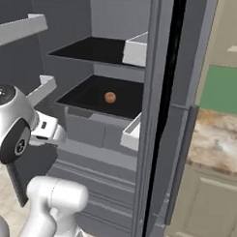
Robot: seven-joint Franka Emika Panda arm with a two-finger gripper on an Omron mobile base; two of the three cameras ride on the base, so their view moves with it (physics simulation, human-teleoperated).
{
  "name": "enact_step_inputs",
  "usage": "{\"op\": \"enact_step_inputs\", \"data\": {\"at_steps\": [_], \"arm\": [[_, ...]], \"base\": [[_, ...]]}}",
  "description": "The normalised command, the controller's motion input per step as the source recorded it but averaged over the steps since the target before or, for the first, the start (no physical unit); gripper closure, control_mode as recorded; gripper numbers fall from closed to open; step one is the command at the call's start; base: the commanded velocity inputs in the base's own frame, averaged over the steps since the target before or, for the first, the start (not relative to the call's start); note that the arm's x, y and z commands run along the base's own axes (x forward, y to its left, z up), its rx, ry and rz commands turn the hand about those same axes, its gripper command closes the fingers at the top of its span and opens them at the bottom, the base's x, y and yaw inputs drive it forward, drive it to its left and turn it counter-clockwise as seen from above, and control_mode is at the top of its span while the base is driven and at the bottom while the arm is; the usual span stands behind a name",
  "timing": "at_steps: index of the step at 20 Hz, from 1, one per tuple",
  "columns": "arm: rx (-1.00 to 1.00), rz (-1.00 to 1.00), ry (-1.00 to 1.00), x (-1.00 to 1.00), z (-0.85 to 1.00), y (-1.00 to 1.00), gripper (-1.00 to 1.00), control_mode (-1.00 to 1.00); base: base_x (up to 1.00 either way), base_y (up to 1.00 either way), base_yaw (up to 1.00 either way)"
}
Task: Grab the onion and garlic from the fridge, place them in the blender, close the lid, and turn on the blender to create a marinade.
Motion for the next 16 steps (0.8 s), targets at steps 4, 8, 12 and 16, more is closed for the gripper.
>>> {"op": "enact_step_inputs", "data": {"at_steps": [4,8,12,16], "arm": [[0.00,0.00,0.00,0.00,0.00,0.00,1.00,1.00],[0.00,0.00,0.00,0.00,0.00,0.00,1.00,1.00],[0.00,0.00,0.00,0.00,0.00,0.00,1.00,1.00],[0.00,0.00,0.00,0.00,0.00,0.00,1.00,1.00]], "base": [[-0.08,-0.49,0.56],[-0.30,-0.28,0.61],[-0.76,0.00,0.84],[-0.76,0.00,0.91]]}}
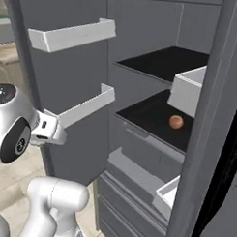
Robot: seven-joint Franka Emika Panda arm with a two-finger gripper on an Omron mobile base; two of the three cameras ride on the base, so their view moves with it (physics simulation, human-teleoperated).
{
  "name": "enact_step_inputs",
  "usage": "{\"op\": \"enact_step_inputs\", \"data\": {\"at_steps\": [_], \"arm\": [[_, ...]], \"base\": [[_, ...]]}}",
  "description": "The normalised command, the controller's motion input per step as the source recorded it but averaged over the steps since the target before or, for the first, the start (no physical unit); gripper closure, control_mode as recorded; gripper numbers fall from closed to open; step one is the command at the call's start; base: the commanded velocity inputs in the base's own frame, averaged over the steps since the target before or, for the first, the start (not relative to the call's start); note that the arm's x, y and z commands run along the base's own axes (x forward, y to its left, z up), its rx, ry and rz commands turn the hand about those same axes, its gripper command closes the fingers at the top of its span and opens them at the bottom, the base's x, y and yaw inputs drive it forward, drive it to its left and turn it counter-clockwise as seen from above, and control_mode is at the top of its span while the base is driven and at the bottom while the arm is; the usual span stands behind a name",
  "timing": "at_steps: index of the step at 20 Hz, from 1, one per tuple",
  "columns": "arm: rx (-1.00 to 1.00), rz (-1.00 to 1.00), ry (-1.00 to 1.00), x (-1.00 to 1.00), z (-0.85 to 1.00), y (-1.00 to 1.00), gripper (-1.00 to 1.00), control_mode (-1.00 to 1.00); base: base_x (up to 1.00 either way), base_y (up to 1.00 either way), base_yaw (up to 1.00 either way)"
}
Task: Grab the onion and garlic from the fridge, place them in the blender, close the lid, and turn on the blender to create a marinade.
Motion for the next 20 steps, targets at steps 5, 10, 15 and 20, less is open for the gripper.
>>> {"op": "enact_step_inputs", "data": {"at_steps": [5,10,15,20], "arm": [[0.00,0.00,0.00,0.00,0.00,0.00,1.00,1.00],[0.00,0.00,0.00,0.00,0.00,0.00,1.00,1.00],[0.00,0.00,0.00,0.00,0.00,0.00,1.00,1.00],[0.00,0.00,0.00,0.00,0.00,0.00,1.00,1.00]], "base": [[-0.82,0.12,0.87],[-0.93,0.17,0.77],[-0.54,0.08,0.76],[0.56,0.37,0.54]]}}
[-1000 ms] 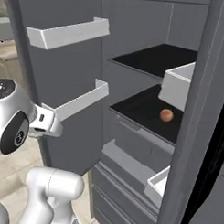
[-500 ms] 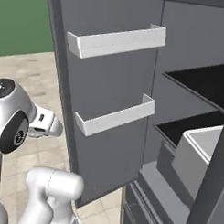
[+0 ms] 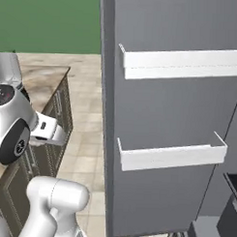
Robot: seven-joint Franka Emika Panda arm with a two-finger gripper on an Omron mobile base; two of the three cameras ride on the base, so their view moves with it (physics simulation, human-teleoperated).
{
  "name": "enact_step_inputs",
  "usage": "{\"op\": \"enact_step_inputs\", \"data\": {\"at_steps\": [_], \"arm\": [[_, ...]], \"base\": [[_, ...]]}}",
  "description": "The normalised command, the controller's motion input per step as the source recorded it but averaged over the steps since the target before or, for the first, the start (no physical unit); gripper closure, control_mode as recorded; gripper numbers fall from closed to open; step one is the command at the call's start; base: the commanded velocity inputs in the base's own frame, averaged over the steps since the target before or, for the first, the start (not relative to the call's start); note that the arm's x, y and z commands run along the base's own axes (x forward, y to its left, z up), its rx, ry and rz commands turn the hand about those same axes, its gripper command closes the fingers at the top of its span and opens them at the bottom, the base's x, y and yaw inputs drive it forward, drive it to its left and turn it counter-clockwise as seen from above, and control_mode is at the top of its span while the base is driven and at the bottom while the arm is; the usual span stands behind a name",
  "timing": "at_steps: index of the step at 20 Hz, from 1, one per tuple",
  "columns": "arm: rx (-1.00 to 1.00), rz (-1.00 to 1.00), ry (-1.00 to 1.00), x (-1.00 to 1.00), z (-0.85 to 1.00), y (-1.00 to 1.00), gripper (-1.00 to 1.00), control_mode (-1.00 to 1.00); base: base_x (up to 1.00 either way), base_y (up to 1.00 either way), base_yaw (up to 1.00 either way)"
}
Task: Grab the onion and garlic from the fridge, place them in the blender, close the lid, and turn on the blender to create a marinade.
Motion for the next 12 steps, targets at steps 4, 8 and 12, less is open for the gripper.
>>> {"op": "enact_step_inputs", "data": {"at_steps": [4,8,12], "arm": [[0.00,0.00,0.00,0.00,0.00,0.00,1.00,1.00],[0.00,0.00,0.00,0.00,0.00,0.00,1.00,1.00],[0.00,0.00,0.00,0.00,0.00,0.00,1.00,1.00]], "base": [[1.00,0.00,0.24],[1.00,0.32,0.23],[1.00,0.17,0.22]]}}
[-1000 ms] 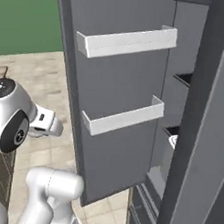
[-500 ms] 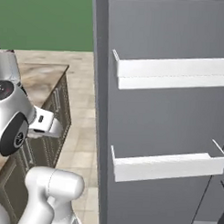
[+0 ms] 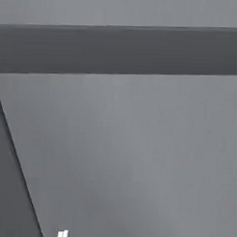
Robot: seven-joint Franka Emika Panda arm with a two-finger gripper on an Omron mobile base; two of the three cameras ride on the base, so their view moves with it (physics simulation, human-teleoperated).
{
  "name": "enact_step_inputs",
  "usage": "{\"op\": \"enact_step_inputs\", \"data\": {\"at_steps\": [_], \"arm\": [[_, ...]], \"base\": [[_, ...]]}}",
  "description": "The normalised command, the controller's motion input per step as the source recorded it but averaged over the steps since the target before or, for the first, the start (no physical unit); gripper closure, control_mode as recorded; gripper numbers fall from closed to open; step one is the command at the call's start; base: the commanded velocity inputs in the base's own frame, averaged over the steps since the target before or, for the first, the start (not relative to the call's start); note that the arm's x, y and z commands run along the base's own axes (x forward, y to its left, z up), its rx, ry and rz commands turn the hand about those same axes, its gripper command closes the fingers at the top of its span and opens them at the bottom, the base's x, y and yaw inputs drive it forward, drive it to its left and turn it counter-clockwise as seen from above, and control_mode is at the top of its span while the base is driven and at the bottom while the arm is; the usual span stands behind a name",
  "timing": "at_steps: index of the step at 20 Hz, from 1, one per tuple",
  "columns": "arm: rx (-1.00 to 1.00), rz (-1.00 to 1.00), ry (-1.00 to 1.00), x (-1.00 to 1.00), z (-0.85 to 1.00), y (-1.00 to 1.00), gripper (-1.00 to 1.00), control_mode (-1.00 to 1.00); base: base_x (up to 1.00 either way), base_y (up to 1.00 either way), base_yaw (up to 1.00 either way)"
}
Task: Grab the onion and garlic from the fridge, place them in the blender, close the lid, and turn on the blender to create a marinade.
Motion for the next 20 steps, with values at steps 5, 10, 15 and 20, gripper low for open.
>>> {"op": "enact_step_inputs", "data": {"at_steps": [5,10,15,20], "arm": [[0.00,0.00,0.00,0.00,0.00,0.00,1.00,1.00],[0.00,0.00,0.00,0.00,0.00,0.00,1.00,1.00],[0.00,0.00,0.00,0.00,0.00,0.00,1.00,1.00],[0.00,0.00,0.00,0.00,0.00,0.00,1.00,1.00]], "base": [[1.00,0.00,0.25],[0.90,-0.14,0.65],[0.09,-0.09,0.99],[0.00,-0.15,1.00]]}}
